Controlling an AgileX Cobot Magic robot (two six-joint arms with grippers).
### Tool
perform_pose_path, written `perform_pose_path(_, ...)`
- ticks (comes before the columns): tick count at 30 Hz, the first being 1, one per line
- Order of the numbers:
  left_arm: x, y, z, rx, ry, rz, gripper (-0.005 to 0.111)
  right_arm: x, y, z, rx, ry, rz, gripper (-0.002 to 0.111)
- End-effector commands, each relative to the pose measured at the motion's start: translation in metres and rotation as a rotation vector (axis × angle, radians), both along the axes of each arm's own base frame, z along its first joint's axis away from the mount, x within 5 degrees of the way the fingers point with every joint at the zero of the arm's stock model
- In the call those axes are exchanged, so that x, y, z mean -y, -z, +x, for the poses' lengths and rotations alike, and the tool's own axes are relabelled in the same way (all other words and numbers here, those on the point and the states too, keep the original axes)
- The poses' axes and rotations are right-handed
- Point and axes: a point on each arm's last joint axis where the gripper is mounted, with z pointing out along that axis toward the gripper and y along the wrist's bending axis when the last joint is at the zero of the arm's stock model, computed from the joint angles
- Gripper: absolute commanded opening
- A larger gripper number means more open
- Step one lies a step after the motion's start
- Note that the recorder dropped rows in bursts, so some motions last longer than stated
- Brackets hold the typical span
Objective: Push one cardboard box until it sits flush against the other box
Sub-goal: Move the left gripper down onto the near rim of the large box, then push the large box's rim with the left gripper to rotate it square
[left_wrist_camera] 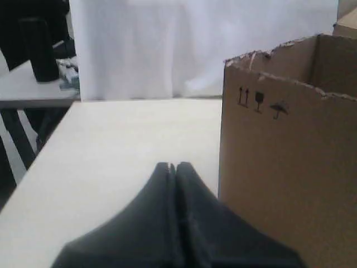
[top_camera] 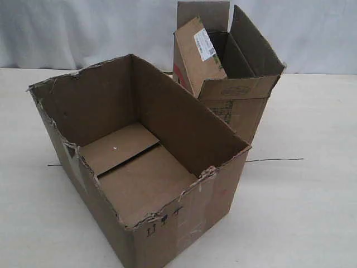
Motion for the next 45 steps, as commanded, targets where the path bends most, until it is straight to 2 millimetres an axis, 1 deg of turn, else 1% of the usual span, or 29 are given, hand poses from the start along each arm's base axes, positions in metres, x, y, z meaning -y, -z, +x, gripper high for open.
perform_pose_path(1, 0.002, -0.020, 0.000, 0.225, 0.027, 0.066, 0.000, 0.000, 0.001, 0.000, 0.001, -0.003, 0.001, 0.005)
perform_pose_path(5, 0.003, -0.030, -0.001, 0.346, 0.037, 0.060, 0.000, 0.000, 0.001, 0.000, 0.001, -0.003, 0.001, 0.005)
perform_pose_path(7, 0.004, -0.040, -0.004, 0.455, 0.046, 0.054, 0.000, 0.000, 0.001, 0.000, 0.001, -0.003, 0.001, 0.005)
perform_pose_path(10, 0.006, -0.065, -0.016, 0.762, 0.077, -0.031, 0.000, 0.000, 0.001, 0.000, 0.001, -0.003, 0.001, 0.005)
perform_pose_path(12, 0.001, -0.072, -0.021, 0.852, 0.050, -0.132, 0.000, 0.000, 0.001, 0.000, 0.001, -0.003, 0.001, 0.005)
perform_pose_path(13, 0.000, -0.077, -0.023, 0.872, 0.049, -0.139, 0.000, 0.000, 0.001, 0.000, 0.001, -0.003, 0.001, 0.005)
perform_pose_path(14, 0.001, -0.087, -0.029, 0.947, 0.062, -0.146, 0.000, 0.000, 0.001, 0.000, 0.001, -0.003, 0.001, 0.005)
perform_pose_path(17, 0.004, -0.104, -0.041, 1.097, 0.093, -0.098, 0.000, 0.000, 0.001, 0.000, 0.001, -0.003, 0.001, 0.005)
perform_pose_path(18, -0.003, -0.107, -0.039, 1.036, 0.043, -0.183, 0.000, 0.000, 0.001, 0.000, 0.001, -0.003, 0.001, 0.005)
perform_pose_path(19, -0.010, -0.110, -0.033, 0.907, 0.000, -0.364, 0.000, 0.000, 0.001, 0.000, 0.001, -0.003, 0.001, 0.005)
perform_pose_path(20, -0.012, -0.116, -0.024, 0.722, -0.029, -0.490, 0.000, 0.000, 0.001, 0.000, 0.001, -0.003, 0.001, 0.005)
perform_pose_path(21, -0.008, -0.127, -0.013, 0.568, -0.022, -0.421, 0.000, 0.000, 0.001, 0.000, 0.001, -0.003, 0.001, 0.005)
perform_pose_path(22, 0.003, -0.145, 0.002, 0.399, 0.045, -0.274, 0.000, 0.000, 0.001, 0.000, 0.001, -0.003, 0.001, 0.005)
perform_pose_path(23, 0.013, -0.157, 0.019, 0.220, 0.124, -0.187, 0.000, 0.000, 0.001, 0.000, 0.001, -0.003, 0.001, 0.005)
perform_pose_path(24, 0.020, -0.165, 0.033, 0.076, 0.185, -0.156, 0.000, 0.000, 0.001, 0.000, 0.001, -0.003, 0.001, 0.005)
perform_pose_path(28, 0.044, -0.173, 0.088, -0.546, 0.468, -0.040, 0.000, 0.000, 0.001, 0.000, 0.001, -0.003, 0.001, 0.005)
perform_pose_path(29, 0.053, -0.176, 0.095, -0.622, 0.608, -0.022, 0.000, 0.000, 0.001, 0.000, 0.001, -0.003, 0.001, 0.005)
perform_pose_path(30, 0.065, -0.183, 0.102, -0.667, 0.805, -0.030, 0.000, 0.000, 0.001, 0.000, 0.001, -0.003, 0.001, 0.005)
perform_pose_path(31, 0.078, -0.194, 0.115, -0.596, 0.925, -0.093, 0.000, 0.000, 0.001, 0.000, 0.001, -0.003, 0.001, 0.005)
perform_pose_path(32, 0.091, -0.199, 0.118, -0.583, 1.008, -0.145, 0.000, 0.000, 0.001, 0.000, 0.001, -0.003, 0.001, 0.005)
perform_pose_path(34, 0.121, -0.201, 0.110, -0.587, 1.181, -0.068, 0.000, 0.000, 0.001, 0.000, 0.001, -0.003, 0.001, 0.005)
perform_pose_path(35, 0.135, -0.197, 0.103, -0.618, 1.238, -0.018, 0.000, 0.000, 0.001, 0.000, 0.001, -0.003, 0.001, 0.005)
perform_pose_path(36, 0.156, -0.189, 0.094, -0.661, 1.267, 0.055, 0.000, 0.000, 0.001, 0.000, 0.001, -0.003, 0.001, 0.005)
perform_pose_path(38, 0.183, -0.174, 0.083, -0.725, 1.265, 0.178, 0.000, 0.000, 0.001, 0.000, 0.002, -0.003, 0.002, 0.005)
perform_pose_path(39, 0.202, -0.160, 0.071, -0.787, 1.274, 0.290, 0.000, 0.000, 0.001, 0.000, 0.002, -0.003, 0.002, 0.005)
perform_pose_path(40, 0.213, -0.150, 0.063, -0.828, 1.279, 0.366, 0.000, 0.000, 0.001, 0.000, 0.002, -0.003, 0.002, 0.005)
perform_pose_path(42, 0.235, -0.127, 0.047, -0.914, 1.260, 0.534, 0.000, 0.000, 0.001, 0.000, 0.002, -0.003, 0.002, 0.005)
perform_pose_path(43, 0.243, -0.116, 0.044, -0.944, 1.235, 0.597, 0.000, 0.000, 0.001, 0.000, 0.002, -0.003, 0.002, 0.005)
perform_pose_path(45, 0.256, -0.103, 0.037, -0.971, 1.208, 0.649, 0.000, 0.000, 0.001, 0.000, 0.002, -0.003, 0.002, 0.005)
